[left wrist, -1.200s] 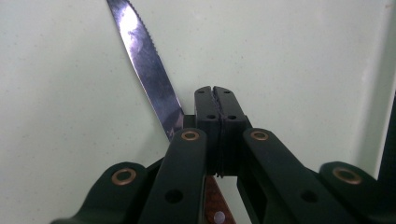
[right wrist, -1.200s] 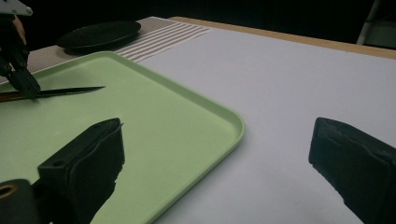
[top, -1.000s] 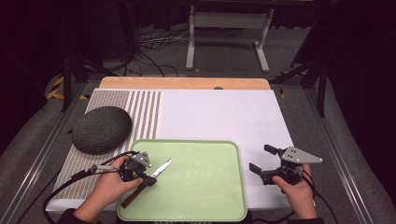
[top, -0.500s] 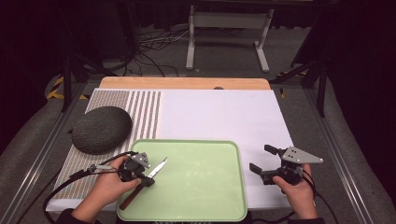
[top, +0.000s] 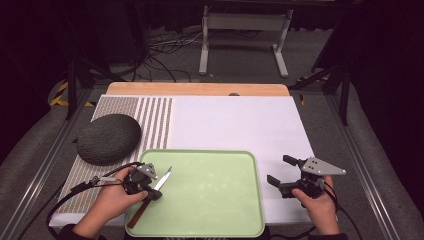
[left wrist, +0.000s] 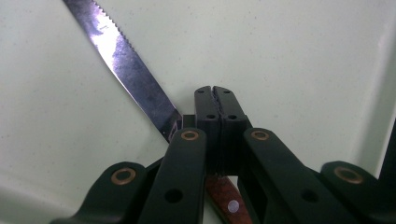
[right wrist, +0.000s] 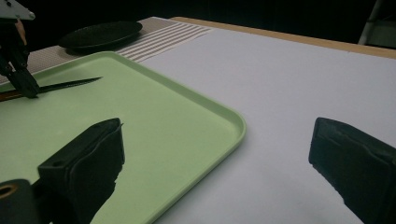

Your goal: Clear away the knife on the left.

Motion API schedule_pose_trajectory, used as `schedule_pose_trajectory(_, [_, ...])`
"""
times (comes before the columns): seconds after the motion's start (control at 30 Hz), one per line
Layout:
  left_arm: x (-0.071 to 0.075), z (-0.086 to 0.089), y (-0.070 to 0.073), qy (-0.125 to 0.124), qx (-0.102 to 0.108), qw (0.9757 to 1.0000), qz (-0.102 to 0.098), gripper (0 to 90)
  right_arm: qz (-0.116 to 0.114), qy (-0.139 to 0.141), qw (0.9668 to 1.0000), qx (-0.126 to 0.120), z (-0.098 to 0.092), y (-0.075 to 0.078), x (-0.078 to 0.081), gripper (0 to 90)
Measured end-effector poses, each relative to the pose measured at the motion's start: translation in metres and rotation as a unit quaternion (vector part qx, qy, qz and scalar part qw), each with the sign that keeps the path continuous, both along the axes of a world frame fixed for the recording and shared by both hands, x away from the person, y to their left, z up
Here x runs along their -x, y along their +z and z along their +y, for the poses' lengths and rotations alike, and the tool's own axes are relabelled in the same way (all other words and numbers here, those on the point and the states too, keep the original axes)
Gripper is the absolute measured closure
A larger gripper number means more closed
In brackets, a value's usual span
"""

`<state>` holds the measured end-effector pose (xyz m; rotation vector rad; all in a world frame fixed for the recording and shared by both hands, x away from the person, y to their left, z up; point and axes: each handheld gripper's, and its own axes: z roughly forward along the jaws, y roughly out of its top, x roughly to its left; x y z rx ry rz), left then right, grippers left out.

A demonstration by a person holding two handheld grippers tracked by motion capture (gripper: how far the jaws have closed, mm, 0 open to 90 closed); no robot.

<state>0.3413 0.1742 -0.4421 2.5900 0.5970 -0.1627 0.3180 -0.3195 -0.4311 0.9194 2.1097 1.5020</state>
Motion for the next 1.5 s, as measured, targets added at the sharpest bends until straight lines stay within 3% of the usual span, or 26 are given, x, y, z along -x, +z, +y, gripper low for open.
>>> schedule_pose_trajectory(0.77, [0.003,0.008,0.002,0.002,-0.019,0.9998,0.001,89.8,0.000,0.001,1.0000,0.002,0.001,0.000,0.000,4.2])
schedule_pose_trajectory(0.93, [0.002,0.014,0.001,0.009,-0.010,0.9999,0.009,89.8,0.001,0.001,1.0000,0.002,0.000,0.000,0.000,4.2])
schedule_pose_trajectory(1.5, [0.002,0.018,0.002,0.012,-0.017,0.9997,0.010,89.0,0.004,0.003,1.0000,0.003,0.001,-0.001,0.000,4.2])
